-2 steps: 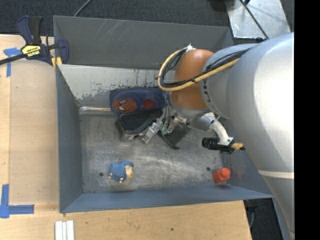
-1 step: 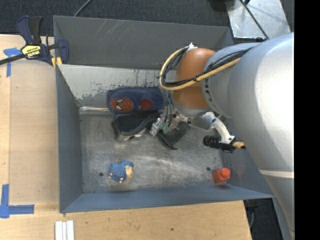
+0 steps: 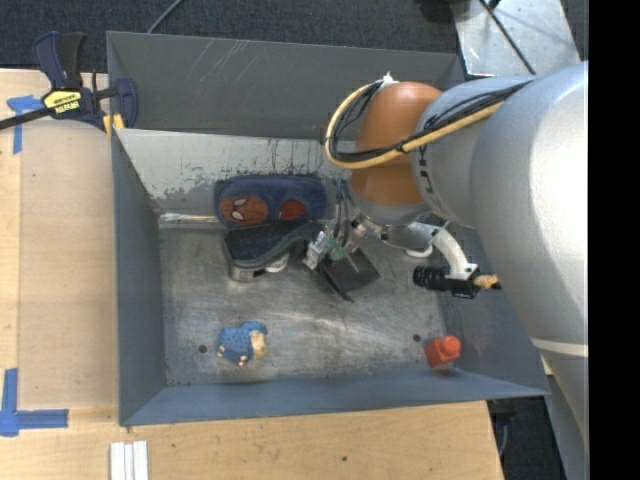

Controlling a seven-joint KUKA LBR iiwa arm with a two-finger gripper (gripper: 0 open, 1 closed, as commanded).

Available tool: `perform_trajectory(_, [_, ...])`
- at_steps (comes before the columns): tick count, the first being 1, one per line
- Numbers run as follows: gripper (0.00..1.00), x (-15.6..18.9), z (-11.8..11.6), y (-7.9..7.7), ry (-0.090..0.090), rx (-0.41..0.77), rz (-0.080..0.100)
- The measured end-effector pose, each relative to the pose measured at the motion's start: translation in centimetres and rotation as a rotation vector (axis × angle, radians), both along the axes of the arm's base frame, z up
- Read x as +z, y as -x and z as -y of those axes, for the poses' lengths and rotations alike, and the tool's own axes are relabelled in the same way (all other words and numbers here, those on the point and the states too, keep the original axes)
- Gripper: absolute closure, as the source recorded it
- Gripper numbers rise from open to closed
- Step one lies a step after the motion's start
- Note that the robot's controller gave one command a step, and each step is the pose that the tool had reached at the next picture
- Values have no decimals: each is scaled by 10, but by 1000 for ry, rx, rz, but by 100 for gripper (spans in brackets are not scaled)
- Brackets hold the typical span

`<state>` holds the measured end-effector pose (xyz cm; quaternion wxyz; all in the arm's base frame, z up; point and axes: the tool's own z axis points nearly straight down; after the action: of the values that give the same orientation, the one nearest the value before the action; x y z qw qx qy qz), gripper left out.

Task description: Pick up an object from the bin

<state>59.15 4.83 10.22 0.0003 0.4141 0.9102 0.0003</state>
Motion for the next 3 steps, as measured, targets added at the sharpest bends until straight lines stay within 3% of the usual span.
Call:
perform_trajectory(2, [100, 59, 2, 1, 2, 8, -2])
perform_trajectory(3, [100, 61, 2, 2, 3, 11, -3])
